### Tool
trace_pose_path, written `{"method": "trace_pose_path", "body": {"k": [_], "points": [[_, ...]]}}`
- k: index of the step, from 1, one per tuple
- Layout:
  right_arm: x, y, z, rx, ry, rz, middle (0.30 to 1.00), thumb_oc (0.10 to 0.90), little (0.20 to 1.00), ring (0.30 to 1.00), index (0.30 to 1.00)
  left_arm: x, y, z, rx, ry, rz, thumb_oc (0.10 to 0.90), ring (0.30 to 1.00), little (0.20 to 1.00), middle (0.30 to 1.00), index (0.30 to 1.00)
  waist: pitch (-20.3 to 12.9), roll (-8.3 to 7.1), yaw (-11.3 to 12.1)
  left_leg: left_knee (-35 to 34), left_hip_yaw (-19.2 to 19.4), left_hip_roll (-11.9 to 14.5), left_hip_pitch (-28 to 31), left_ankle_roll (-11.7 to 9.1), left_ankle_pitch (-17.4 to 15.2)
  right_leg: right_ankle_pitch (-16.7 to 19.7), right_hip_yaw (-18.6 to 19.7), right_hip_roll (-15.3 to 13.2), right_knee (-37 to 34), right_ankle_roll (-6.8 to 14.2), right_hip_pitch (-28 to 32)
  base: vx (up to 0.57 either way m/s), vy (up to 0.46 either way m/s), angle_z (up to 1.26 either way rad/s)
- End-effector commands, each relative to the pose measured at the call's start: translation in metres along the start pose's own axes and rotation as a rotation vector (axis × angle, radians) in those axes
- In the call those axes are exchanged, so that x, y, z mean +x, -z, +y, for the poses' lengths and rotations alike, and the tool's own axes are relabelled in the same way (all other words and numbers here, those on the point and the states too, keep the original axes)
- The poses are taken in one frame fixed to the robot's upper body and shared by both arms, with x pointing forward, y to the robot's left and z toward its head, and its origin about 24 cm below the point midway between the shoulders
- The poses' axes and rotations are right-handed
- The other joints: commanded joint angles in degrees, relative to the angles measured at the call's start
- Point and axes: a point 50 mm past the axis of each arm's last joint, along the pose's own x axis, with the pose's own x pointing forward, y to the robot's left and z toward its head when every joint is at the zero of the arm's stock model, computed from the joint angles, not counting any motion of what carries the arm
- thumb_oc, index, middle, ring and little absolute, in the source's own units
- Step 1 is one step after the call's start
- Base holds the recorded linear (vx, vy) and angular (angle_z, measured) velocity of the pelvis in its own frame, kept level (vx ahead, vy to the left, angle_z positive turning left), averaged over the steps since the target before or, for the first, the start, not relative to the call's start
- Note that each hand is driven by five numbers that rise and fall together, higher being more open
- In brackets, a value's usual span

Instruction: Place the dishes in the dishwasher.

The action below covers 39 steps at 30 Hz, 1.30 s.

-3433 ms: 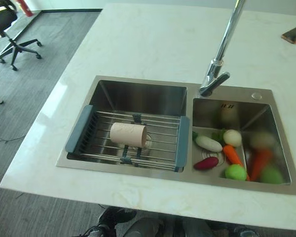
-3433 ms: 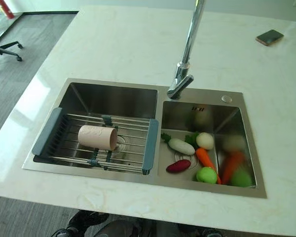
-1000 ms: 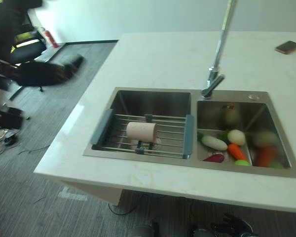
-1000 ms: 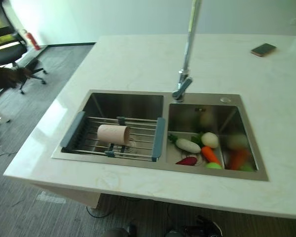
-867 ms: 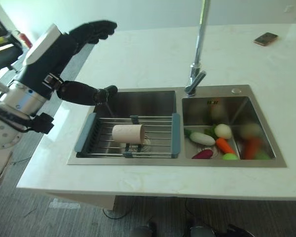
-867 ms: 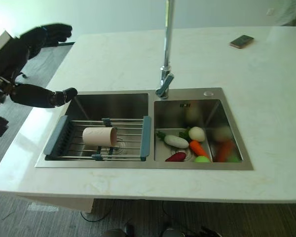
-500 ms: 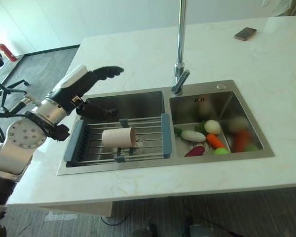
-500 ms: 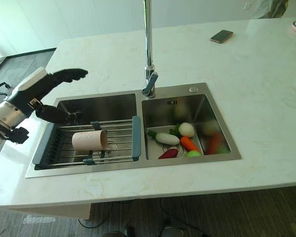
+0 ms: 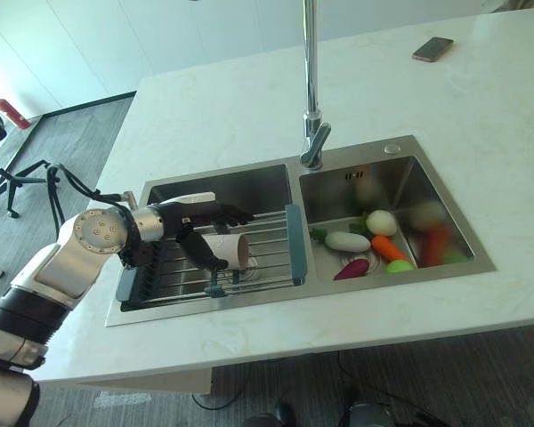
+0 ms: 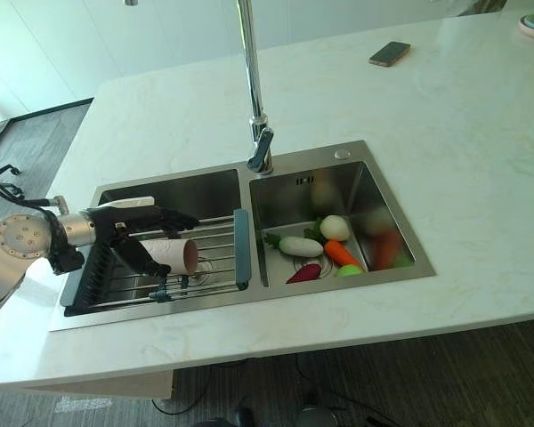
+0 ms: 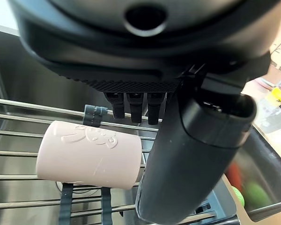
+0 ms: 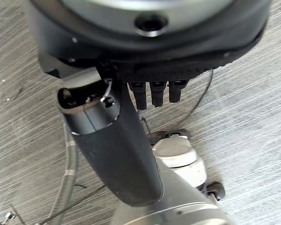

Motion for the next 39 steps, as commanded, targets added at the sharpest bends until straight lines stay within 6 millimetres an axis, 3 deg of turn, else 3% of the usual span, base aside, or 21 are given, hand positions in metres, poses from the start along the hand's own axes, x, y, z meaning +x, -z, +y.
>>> {"method": "trace_pose_path", "body": {"k": [1, 7, 15, 39], "points": [[-0.001, -0.015, -0.010, 0.048, 0.026, -0.060, 0.900, 0.800, 0.900, 0.900, 0.900, -0.037, -0.017, 0.058, 0.132, -0.300, -0.031, 0.800, 0.900, 0.900, 0.900, 0.900, 0.3, -0.47, -0.4, 4.6, -0.1, -0.1, -2.2, -0.8, -6.6, -10.3, -1.2, -1.2, 3.1, 3.9, 4.0, 0.00, 0.000, 0.00], [-0.002, -0.006, -0.013, 0.092, 0.037, -0.040, 0.900, 0.800, 0.900, 0.900, 0.900, -0.050, -0.006, 0.058, 0.189, -0.352, 0.018, 0.800, 0.900, 0.900, 0.900, 0.900, 0.8, -0.58, 0.0, 4.6, -0.4, -0.1, -2.6, -0.9, -6.3, -10.2, -1.6, -1.3, 3.1, 3.9, 3.7, 0.00, 0.000, -0.01], [-0.002, -0.014, -0.012, 0.099, 0.016, -0.077, 0.900, 0.800, 0.900, 0.900, 0.900, -0.050, 0.010, 0.050, 0.196, -0.345, 0.094, 0.800, 0.900, 0.900, 0.900, 0.900, 1.4, -0.43, 0.0, 4.6, -0.6, -0.3, -3.0, -0.9, -6.0, -10.1, -1.7, -1.3, 3.1, 3.8, 3.4, 0.00, 0.000, 0.00], [-0.004, -0.030, -0.013, 0.086, -0.017, -0.159, 0.900, 0.800, 0.900, 0.900, 0.900, -0.027, 0.010, 0.031, 0.189, -0.302, 0.101, 0.800, 0.900, 0.900, 0.900, 0.900, 7.2, -0.90, -2.9, 4.6, 1.0, -0.1, -5.7, -1.1, -5.3, -8.1, -0.2, -1.6, 3.1, 4.3, -0.8, -0.01, 0.001, -0.05]]}}
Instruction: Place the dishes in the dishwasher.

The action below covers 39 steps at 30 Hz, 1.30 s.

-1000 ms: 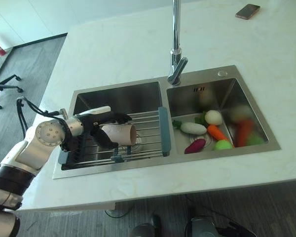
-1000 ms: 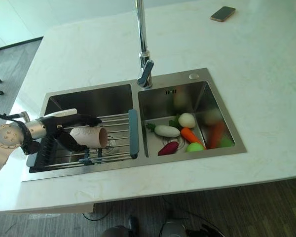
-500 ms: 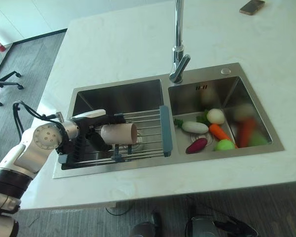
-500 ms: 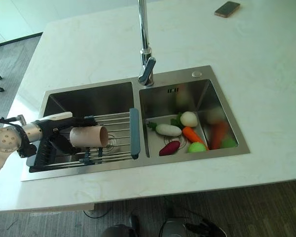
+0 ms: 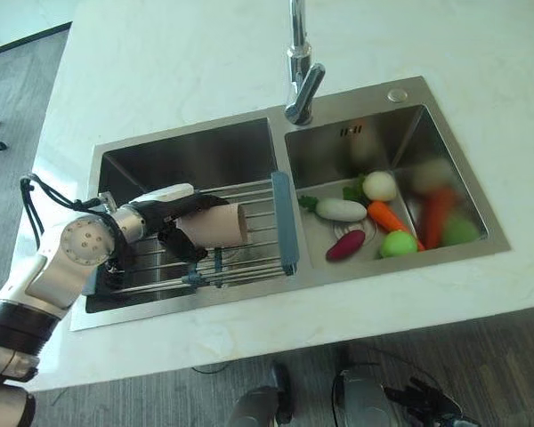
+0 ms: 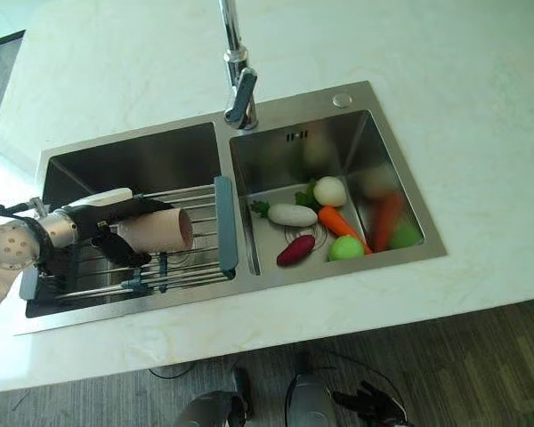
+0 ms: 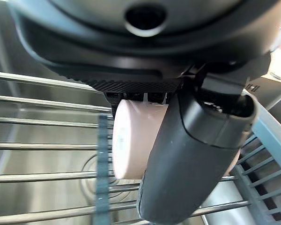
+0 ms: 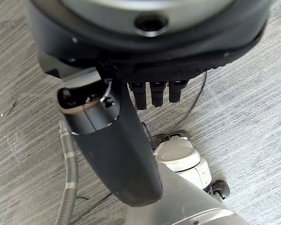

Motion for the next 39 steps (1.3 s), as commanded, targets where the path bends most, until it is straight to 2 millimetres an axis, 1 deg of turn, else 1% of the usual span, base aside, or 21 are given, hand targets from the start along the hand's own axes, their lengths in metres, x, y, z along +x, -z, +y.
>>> {"method": "trace_pose_path", "body": {"k": [1, 4, 5, 6, 11, 15, 19, 23, 24, 26, 28, 32, 35, 37, 38, 39], "points": [[-0.008, -0.001, -0.025, 0.027, 0.045, -0.033, 0.900, 0.800, 0.900, 0.900, 0.900, -0.005, 0.000, 0.025, 0.039, -0.110, 0.036, 0.800, 0.900, 0.900, 0.900, 0.900, -2.6, 0.41, -1.1, 5.5, -1.6, -0.2, -4.6, -1.0, -5.3, -7.8, -2.4, -2.0, 2.4, 4.1, 2.8, -0.03, 0.012, -0.12], [-0.007, -0.007, -0.024, 0.028, 0.039, -0.057, 0.900, 0.800, 0.900, 0.900, 0.900, -0.003, 0.002, 0.022, 0.032, -0.093, 0.045, 0.800, 0.900, 0.900, 0.900, 0.900, -1.8, 0.65, -1.5, 5.5, -1.3, -0.1, -4.9, -1.0, -5.3, -7.6, -2.1, -2.1, 2.4, 4.1, 2.1, -0.03, 0.018, -0.08], [-0.007, -0.008, -0.023, 0.026, 0.039, -0.060, 0.900, 0.800, 0.900, 0.900, 0.900, -0.003, 0.002, 0.021, 0.031, -0.090, 0.044, 0.621, 0.632, 0.632, 0.632, 0.632, -1.6, 0.68, -1.6, 5.5, -1.2, -0.1, -5.0, -1.0, -5.3, -7.5, -2.0, -2.1, 2.4, 4.2, 2.0, -0.01, 0.011, -0.05], [-0.007, -0.009, -0.023, 0.025, 0.039, -0.061, 0.900, 0.800, 0.900, 0.900, 0.900, -0.002, 0.002, 0.021, 0.033, -0.084, 0.042, 0.400, 0.300, 0.300, 0.300, 0.300, -1.5, 0.71, -1.7, 5.5, -1.1, -0.1, -5.0, -1.0, -5.3, -7.4, -2.0, -2.1, 2.4, 4.2, 2.0, 0.00, 0.000, 0.00], [-0.008, -0.007, -0.025, 0.025, 0.046, -0.052, 0.900, 0.800, 0.900, 0.900, 0.900, 0.001, -0.002, 0.017, 0.037, -0.055, 0.025, 0.400, 0.300, 0.300, 0.300, 0.300, -1.1, 0.71, -1.8, 5.5, -0.7, -0.1, -5.0, -0.9, -5.3, -7.2, -2.1, -2.3, 2.4, 4.4, 1.8, 0.00, 0.000, 0.00], [-0.008, -0.006, -0.026, 0.023, 0.048, -0.052, 0.900, 0.800, 0.900, 0.900, 0.900, 0.003, -0.003, 0.014, -0.045, -0.062, 0.004, 0.400, 0.300, 0.300, 0.300, 0.300, -1.3, 1.02, -1.8, 5.5, -0.6, -0.2, -4.8, -0.8, -5.4, -7.2, -2.1, -2.4, 2.4, 4.4, 1.9, 0.00, 0.000, 0.00], [-0.007, -0.005, -0.020, 0.026, 0.036, -0.058, 0.900, 0.800, 0.900, 0.900, 0.900, 0.004, -0.003, 0.013, -0.103, -0.114, -0.031, 0.400, 0.300, 0.300, 0.300, 0.300, -1.8, 0.78, -1.5, 5.5, -0.7, -0.2, -4.5, -0.8, -5.5, -7.4, -2.4, -2.4, 2.4, 4.3, 2.4, 0.00, 0.000, 0.00], [-0.006, 0.004, -0.012, 0.040, 0.037, -0.038, 0.900, 0.800, 0.900, 0.900, 0.900, -0.004, -0.010, 0.019, -0.088, -0.309, -0.118, 0.400, 0.300, 0.300, 0.300, 0.300, -3.5, 0.06, -0.6, 5.5, -0.8, 0.1, -3.6, -0.9, -5.6, -8.3, -3.4, -2.4, 2.4, 3.9, 3.8, -0.02, -0.044, 0.05], [-0.006, 0.007, -0.012, 0.043, 0.044, -0.030, 0.900, 0.800, 0.900, 0.900, 0.900, -0.009, -0.009, 0.024, -0.096, -0.398, -0.132, 0.400, 0.300, 0.300, 0.300, 0.300, -3.9, -0.09, -0.4, 5.5, -0.9, 0.2, -3.1, -0.9, -5.7, -8.7, -3.8, -2.3, 2.4, 3.8, 4.5, 0.00, -0.055, 0.07], [-0.007, 0.016, -0.011, 0.064, 0.060, -0.005, 0.900, 0.800, 0.900, 0.900, 0.900, -0.025, -0.005, 0.031, -0.124, -0.583, -0.166, 0.400, 0.300, 0.300, 0.300, 0.300, -5.1, -0.21, 0.8, 5.5, -1.3, 0.3, -2.4, -1.0, -5.7, -9.5, -4.5, -2.2, 2.4, 3.3, 5.8, -0.01, -0.059, 0.13], [-0.008, 0.025, -0.010, 0.084, 0.074, 0.021, 0.900, 0.800, 0.900, 0.900, 0.900, -0.043, 0.002, 0.032, -0.143, -0.760, -0.188, 0.400, 0.300, 0.300, 0.300, 0.300, -6.1, -0.29, 2.0, 5.5, -2.0, 0.4, -1.4, -1.1, -6.0, -10.5, -5.4, -2.2, 2.4, 2.9, 7.4, 0.00, -0.046, 0.26], [-0.008, 0.035, -0.005, 0.079, 0.067, 0.060, 0.900, 0.800, 0.900, 0.900, 0.900, -0.070, 0.004, 0.036, -0.166, -1.035, -0.232, 0.400, 0.300, 0.300, 0.300, 0.300, -7.7, -0.59, 4.1, 5.5, -3.6, 0.0, -0.6, -0.9, -6.4, -11.7, -6.7, -2.3, 2.4, 2.5, 9.2, 0.01, -0.061, 0.24], [-0.006, 0.036, 0.003, 0.046, 0.038, 0.079, 0.900, 0.800, 0.900, 0.900, 0.900, -0.083, 0.006, 0.031, -0.170, -1.187, -0.234, 0.400, 0.300, 0.300, 0.300, 0.300, -8.3, -0.96, 5.7, 5.5, -5.3, -0.6, 0.3, -0.6, -6.7, -12.5, -7.2, -2.0, 2.4, 1.9, 10.3, 0.02, -0.125, 0.22], [-0.005, 0.036, 0.006, -0.003, 0.008, 0.089, 0.900, 0.800, 0.900, 0.900, 0.900, -0.090, 0.009, 0.027, -0.171, -1.250, -0.209, 0.400, 0.300, 0.300, 0.300, 0.300, -8.4, -1.16, 6.6, 5.5, -6.4, -1.0, 0.8, -0.5, -6.6, -12.9, -6.9, -1.4, 2.4, 1.4, 10.8, 0.02, -0.181, 0.17], [-0.005, 0.037, 0.009, -0.067, -0.023, 0.102, 0.900, 0.800, 0.900, 0.900, 0.900, -0.097, 0.014, 0.021, -0.164, -1.294, -0.162, 0.400, 0.300, 0.300, 0.300, 0.300, -8.2, -1.22, 7.6, 5.5, -6.8, -0.7, 0.6, -0.9, -5.7, -13.1, -7.5, -1.0, 2.4, 0.8, 11.1, -0.04, -0.239, 0.27], [-0.005, 0.039, 0.009, -0.106, -0.033, 0.120, 0.900, 0.800, 0.900, 0.900, 0.900, -0.102, 0.019, 0.017, -0.159, -1.311, -0.128, 0.400, 0.300, 0.300, 0.300, 0.300, -7.8, -0.87, 8.3, 5.5, -5.6, 0.9, -0.4, -2.5, -4.4, -13.7, -9.2, -0.8, 2.4, 0.4, 11.8, -0.07, -0.215, 0.38]]}}
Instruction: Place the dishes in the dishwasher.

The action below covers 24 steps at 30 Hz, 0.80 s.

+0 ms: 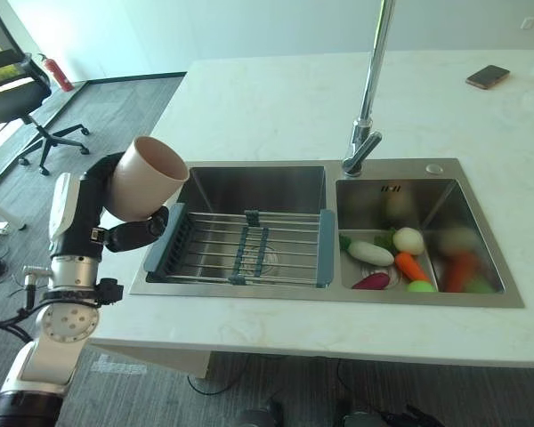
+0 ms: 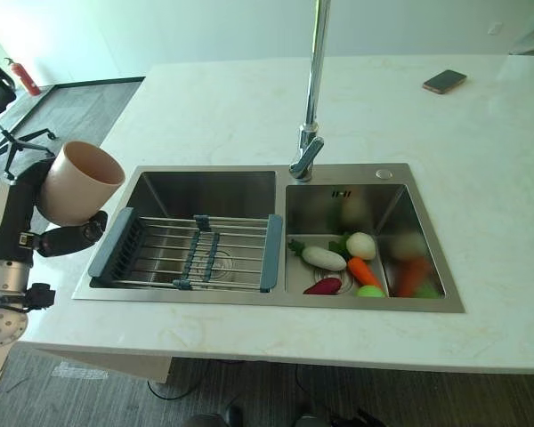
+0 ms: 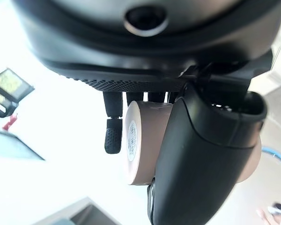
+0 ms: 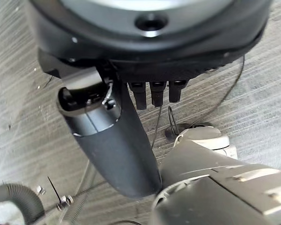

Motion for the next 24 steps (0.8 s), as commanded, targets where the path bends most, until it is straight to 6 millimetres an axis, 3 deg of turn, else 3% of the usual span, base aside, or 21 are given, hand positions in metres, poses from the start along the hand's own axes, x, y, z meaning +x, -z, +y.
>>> {"method": "trace_pose_path", "body": {"k": [1, 4, 5, 6, 8, 11, 14, 16, 17, 20, 22, 23, 24], "points": [[0.002, -0.006, 0.004, -0.105, -0.057, 0.001, 0.900, 0.800, 0.900, 0.900, 0.900, 0.036, -0.041, 0.058, 0.030, -0.337, -0.241, 0.400, 0.300, 0.300, 0.300, 0.300, 1.6, 1.25, -0.2, 6.3, 1.0, 1.9, -5.6, -2.8, -4.9, -12.1, -4.3, -0.1, 2.3, 1.1, 4.3, -0.11, -0.114, 0.47], [0.002, -0.006, -0.002, -0.008, -0.024, 0.027, 0.900, 0.800, 0.900, 0.900, 0.900, 0.034, -0.038, 0.067, 0.024, -0.368, -0.221, 0.400, 0.300, 0.300, 0.300, 0.300, 1.8, 1.94, 0.9, 6.3, 3.0, 4.7, -9.2, -5.1, -2.0, -12.8, -7.8, -0.9, 2.3, 0.9, 4.5, -0.17, 0.004, 0.72], [0.002, -0.007, -0.004, -0.009, -0.003, 0.028, 0.900, 0.800, 0.900, 0.900, 0.900, 0.033, -0.036, 0.068, 0.019, -0.368, -0.216, 0.400, 0.300, 0.300, 0.300, 0.300, 1.4, 1.82, 0.9, 6.3, 4.1, 4.9, -8.4, -5.3, -3.0, -13.4, -8.3, -1.5, 2.3, 1.2, 4.8, -0.11, 0.067, 1.08], [0.002, -0.007, -0.004, -0.020, -0.003, 0.031, 0.900, 0.800, 0.900, 0.900, 0.900, 0.033, -0.036, 0.068, 0.015, -0.366, -0.219, 0.400, 0.300, 0.300, 0.300, 0.300, 1.5, 1.76, 0.8, 6.3, 4.8, 4.9, -8.1, -5.1, -3.1, -13.4, -8.8, -1.9, 2.3, 1.3, 4.9, -0.21, 0.194, 1.32], [0.001, -0.004, -0.010, 0.030, 0.046, 0.033, 0.900, 0.800, 0.900, 0.900, 0.900, 0.031, -0.036, 0.061, -0.031, -0.322, -0.255, 0.400, 0.300, 0.300, 0.300, 0.300, 1.1, 1.11, 0.1, 6.3, 10.1, 4.4, -4.0, -2.0, -5.0, -11.3, -11.2, -4.9, 2.3, 1.6, 4.1, -0.38, 0.498, 1.59], [-0.001, 0.001, -0.015, 0.105, 0.065, 0.013, 0.900, 0.800, 0.900, 0.900, 0.900, 0.032, -0.043, 0.055, -0.079, -0.291, -0.299, 0.400, 0.300, 0.300, 0.300, 0.300, 0.5, 1.83, -1.0, 6.3, 13.9, 6.2, -2.7, -1.8, -6.1, -10.1, -14.4, -6.6, 2.3, 2.2, 4.4, -0.20, 0.432, 1.85], [-0.001, 0.003, -0.014, 0.141, 0.096, -0.001, 0.900, 0.800, 0.900, 0.900, 0.900, 0.032, -0.048, 0.048, -0.080, -0.254, -0.318, 0.400, 0.300, 0.300, 0.300, 0.300, 0.4, 2.46, -0.3, 6.3, 12.1, 4.1, -2.7, -1.5, -7.5, -8.4, -15.7, -8.7, 2.3, 4.6, 4.8, -0.05, 0.501, 1.51], [0.000, 0.000, -0.007, 0.148, 0.089, -0.010, 0.900, 0.800, 0.900, 0.900, 0.900, 0.028, -0.051, 0.044, -0.052, -0.245, -0.328, 0.400, 0.300, 0.300, 0.300, 0.300, 0.2, 2.60, 1.3, 6.3, 10.2, 1.8, -2.7, 0.0, -9.0, -6.9, -16.5, -10.8, 2.3, 6.4, 5.4, 0.01, 0.494, 0.83], [0.002, -0.002, 0.000, 0.142, 0.082, -0.022, 0.900, 0.800, 0.900, 0.900, 0.900, 0.025, -0.054, 0.044, -0.038, -0.246, -0.335, 0.400, 0.300, 0.300, 0.300, 0.300, 0.1, 2.75, 2.4, 6.3, 9.3, 0.6, -2.7, 1.2, -9.7, -6.2, -16.9, -11.3, 2.3, 6.3, 6.3, 0.03, 0.449, 0.39], [0.003, -0.005, 0.011, 0.151, 0.061, -0.032, 0.900, 0.800, 0.900, 0.900, 0.900, 0.023, -0.057, 0.043, -0.022, -0.242, -0.343, 0.400, 0.300, 0.300, 0.300, 0.300, 0.2, 3.15, 2.4, 6.3, 6.8, -0.7, -2.5, 3.4, -10.6, -4.3, -14.5, -10.2, 2.3, 5.9, 7.8, 0.07, 0.291, 0.53], [0.003, -0.002, 0.014, 0.160, 0.050, -0.041, 0.900, 0.800, 0.900, 0.900, 0.900, 0.031, -0.062, 0.041, -0.029, -0.215, -0.378, 0.400, 0.300, 0.300, 0.300, 0.300, 0.7, 3.41, -0.3, 6.3, 1.7, -2.7, -2.4, 5.4, -11.4, -4.4, -6.6, -4.9, 3.7, 5.6, 6.8, 0.10, 0.175, 0.85], [0.003, -0.002, 0.014, 0.166, 0.049, -0.044, 0.900, 0.800, 0.900, 0.900, 0.900, 0.033, -0.063, 0.041, -0.033, -0.208, -0.385, 0.400, 0.300, 0.300, 0.300, 0.300, 0.8, 3.28, -0.8, 6.3, 1.0, -3.2, -2.4, 5.6, -11.5, -4.7, -5.5, -4.0, 4.1, 5.6, 6.5, 0.03, 0.084, 1.63], [0.002, -0.001, 0.016, 0.168, 0.041, -0.053, 0.900, 0.800, 0.900, 0.900, 0.900, 0.042, -0.068, 0.042, -0.042, -0.186, -0.404, 0.400, 0.300, 0.300, 0.300, 0.300, 1.0, 3.10, -2.2, 6.3, -0.7, -4.3, -2.8, 6.4, -10.6, -4.2, -3.4, -0.9, 5.1, 4.7, 4.8, 0.02, 0.034, 1.75]]}}
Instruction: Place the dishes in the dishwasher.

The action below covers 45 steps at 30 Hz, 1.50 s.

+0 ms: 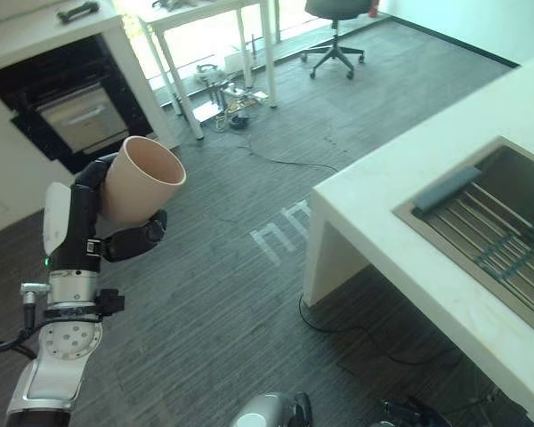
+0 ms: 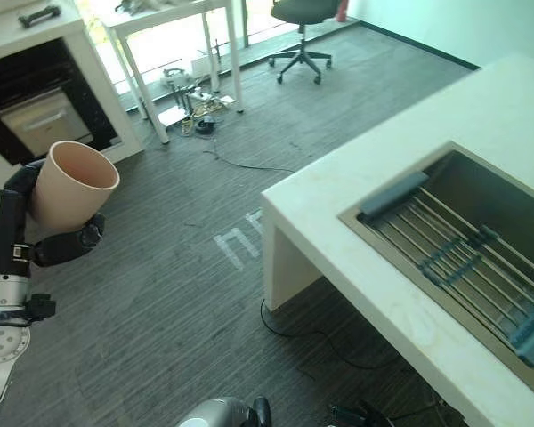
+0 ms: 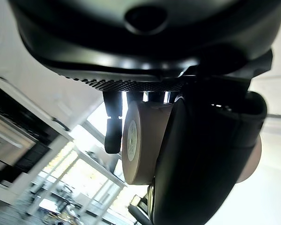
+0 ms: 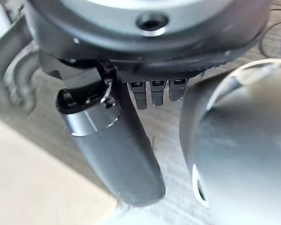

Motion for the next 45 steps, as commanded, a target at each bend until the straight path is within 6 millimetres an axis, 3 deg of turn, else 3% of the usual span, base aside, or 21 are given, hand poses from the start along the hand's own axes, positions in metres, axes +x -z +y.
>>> {"method": "trace_pose_path", "body": {"k": [1, 4, 6, 8, 11, 14, 15, 16, 19, 22, 24, 25, 30, 35, 39, 41, 45], "points": [[-0.001, 0.002, -0.004, 0.003, -0.002, -0.021, 0.900, 0.800, 0.900, 0.900, 0.900, 0.043, -0.057, 0.046, 0.007, -0.153, -0.330, 0.400, 0.300, 0.300, 0.300, 0.300, -0.9, 0.43, -3.8, 0.0, -2.8, 3.0, 1.0, -5.6, -7.0, 0.7, 0.1, 5.1, -5.3, 1.2, 1.6, 0.05, 0.024, 1.71], [-0.001, -0.004, -0.006, -0.028, -0.023, -0.037, 0.900, 0.800, 0.900, 0.900, 0.900, 0.048, -0.060, 0.048, 0.019, -0.135, -0.346, 0.400, 0.300, 0.300, 0.300, 0.300, -0.4, -0.05, -4.5, 0.0, -4.3, 2.0, 1.2, -5.6, -6.9, 1.1, 1.8, 7.9, -8.0, 0.6, 0.2, 0.13, -0.057, 1.15], [-0.001, -0.007, -0.009, -0.038, -0.022, -0.035, 0.900, 0.800, 0.900, 0.900, 0.900, 0.050, -0.061, 0.047, 0.024, -0.121, -0.355, 0.400, 0.300, 0.300, 0.300, 0.300, 0.0, -0.67, -4.8, 0.0, -4.5, 1.3, 1.7, -5.8, -7.1, -0.9, 3.5, 8.3, -8.4, 0.3, -1.1, 0.15, -0.137, 0.15], [0.001, -0.014, -0.012, -0.053, -0.020, -0.024, 0.900, 0.800, 0.900, 0.900, 0.900, 0.057, -0.065, 0.047, 0.052, -0.102, -0.372, 0.400, 0.300, 0.300, 0.300, 0.300, 0.6, -0.85, -5.6, 0.0, -4.1, 0.8, 2.5, -5.5, -7.9, 1.9, 6.2, 8.4, -8.4, 1.5, -6.6, 0.30, -0.306, 0.21], [0.001, -0.015, -0.016, -0.028, -0.013, -0.010, 0.900, 0.800, 0.900, 0.900, 0.900, 0.057, -0.066, 0.045, 0.060, -0.090, -0.388, 0.400, 0.300, 0.300, 0.300, 0.300, 0.4, -1.01, -5.5, 0.0, -4.0, 1.2, 3.4, -6.0, -7.3, 0.4, 7.0, 9.7, -8.4, 0.3, -5.6, 0.29, -0.299, 0.23], [0.002, -0.026, -0.020, -0.058, 0.000, -0.033, 0.900, 0.800, 0.900, 0.900, 0.900, 0.058, -0.072, 0.044, 0.050, -0.113, -0.407, 0.400, 0.300, 0.300, 0.300, 0.300, 0.6, -2.95, -4.9, 0.0, -1.4, 0.9, 6.3, -7.2, -4.0, -1.6, 7.6, 8.4, -8.4, -1.6, -2.7, 0.32, -0.280, 0.28], [0.002, -0.029, -0.022, -0.064, 0.008, -0.041, 0.900, 0.800, 0.900, 0.900, 0.900, 0.059, -0.074, 0.046, 0.043, -0.118, -0.411, 0.400, 0.300, 0.300, 0.300, 0.300, 1.2, -3.44, -4.9, 3.5, -0.3, 1.0, 5.3, -8.1, -2.2, -1.9, 7.9, 8.0, -8.4, -2.1, -1.8, 0.21, -0.243, 0.21], [0.001, -0.032, -0.026, -0.061, 0.018, -0.049, 0.900, 0.800, 0.900, 0.900, 0.900, 0.063, -0.077, 0.049, 0.028, -0.119, -0.418, 0.400, 0.300, 0.300, 0.300, 0.300, 2.0, -3.54, -5.0, 11.4, 1.5, 1.5, 1.8, -9.5, -0.8, -2.1, 7.8, 8.1, -8.4, -3.0, -1.1, 0.13, -0.201, 0.32], [0.001, -0.034, -0.031, -0.050, 0.031, -0.054, 0.900, 0.800, 0.900, 0.900, 0.900, 0.067, -0.081, 0.052, 0.011, -0.110, -0.428, 0.400, 0.300, 0.300, 0.300, 0.300, 2.4, -3.38, -5.1, 16.5, 3.4, 2.5, -2.6, -10.6, -0.4, -2.2, 6.9, 8.2, -8.4, -3.8, -0.6, 0.10, -0.112, 0.42], [0.000, -0.032, -0.039, -0.031, 0.057, -0.045, 0.900, 0.800, 0.900, 0.900, 0.900, 0.070, -0.082, 0.049, -0.005, -0.105, -0.431, 0.400, 0.300, 0.300, 0.300, 0.300, 2.4, -3.68, -5.3, 8.7, 5.4, 4.5, -2.9, -11.5, -0.1, -4.6, 5.6, 7.8, -8.4, -3.9, 1.5, 0.25, -0.012, 0.25], [-0.001, -0.031, -0.042, -0.031, 0.071, -0.034, 0.900, 0.800, 0.900, 0.900, 0.900, 0.068, -0.080, 0.043, -0.006, -0.112, -0.423, 0.400, 0.300, 0.300, 0.300, 0.300, 2.4, -3.63, -5.3, 0.0, 4.9, 5.4, -3.1, -12.7, 4.6, -5.3, 5.5, 7.8, -8.4, -4.2, 2.1, 0.17, 0.075, 0.37], [-0.001, -0.028, -0.043, -0.042, 0.077, -0.022, 0.900, 0.800, 0.900, 0.900, 0.900, 0.066, -0.077, 0.039, 0.000, -0.115, -0.413, 0.400, 0.300, 0.300, 0.300, 0.300, 2.5, -2.65, -5.2, 0.0, 3.5, 7.2, -6.8, -14.0, 4.9, -6.0, 5.5, 9.0, -8.4, -4.2, 2.7, 0.16, 0.097, 0.16], [-0.003, -0.017, -0.047, -0.077, 0.100, 0.016, 0.900, 0.800, 0.900, 0.900, 0.900, 0.055, -0.069, 0.029, 0.018, -0.118, -0.383, 0.400, 0.300, 0.300, 0.300, 0.300, 2.0, -2.50, -4.6, 0.0, 1.6, 10.6, -12.2, -15.8, 7.6, -6.9, 5.1, 9.2, -8.4, -4.4, 3.9, 0.23, 0.142, -0.12], [-0.005, -0.011, -0.052, -0.062, 0.130, 0.016, 0.900, 0.800, 0.900, 0.900, 0.900, 0.045, -0.065, 0.028, 0.035, -0.128, -0.394, 0.400, 0.300, 0.300, 0.300, 0.300, 1.2, -2.08, -4.7, 0.0, 1.3, 10.2, -8.6, -15.7, 5.1, -7.8, 4.4, 8.0, -8.4, -3.8, 5.9, 0.31, 0.332, -0.08], [-0.006, 0.000, -0.046, -0.039, 0.120, 0.027, 0.900, 0.800, 0.900, 0.900, 0.900, 0.048, -0.069, 0.025, 0.043, -0.105, -0.413, 0.400, 0.300, 0.300, 0.300, 0.300, 0.0, -2.04, -4.3, 0.0, 0.2, 6.7, -6.4, -13.4, 2.9, -7.9, 3.6, 6.6, -8.4, -2.6, 8.5, 0.33, 0.387, 0.03], [-0.006, 0.003, -0.041, -0.013, 0.113, 0.023, 0.900, 0.800, 0.900, 0.900, 0.900, 0.050, -0.072, 0.025, 0.044, -0.088, -0.425, 0.400, 0.300, 0.300, 0.300, 0.300, -0.6, -1.85, -4.2, 0.0, -1.2, 5.3, -5.3, -11.8, 1.7, -5.9, 3.0, 6.7, -8.4, -1.8, 10.1, 0.25, 0.272, 0.22], [-0.004, 0.003, -0.023, 0.000, 0.067, -0.008, 0.900, 0.800, 0.900, 0.900, 0.900, 0.057, -0.078, 0.025, 0.072, -0.073, -0.448, 0.400, 0.300, 0.300, 0.300, 0.300, 0.3, -2.04, -5.2, 0.0, -3.3, 0.7, -0.9, -6.6, -2.6, 3.4, 3.1, 3.2, 14.6, 2.3, 2.5, 0.17, 0.280, 0.47]]}}
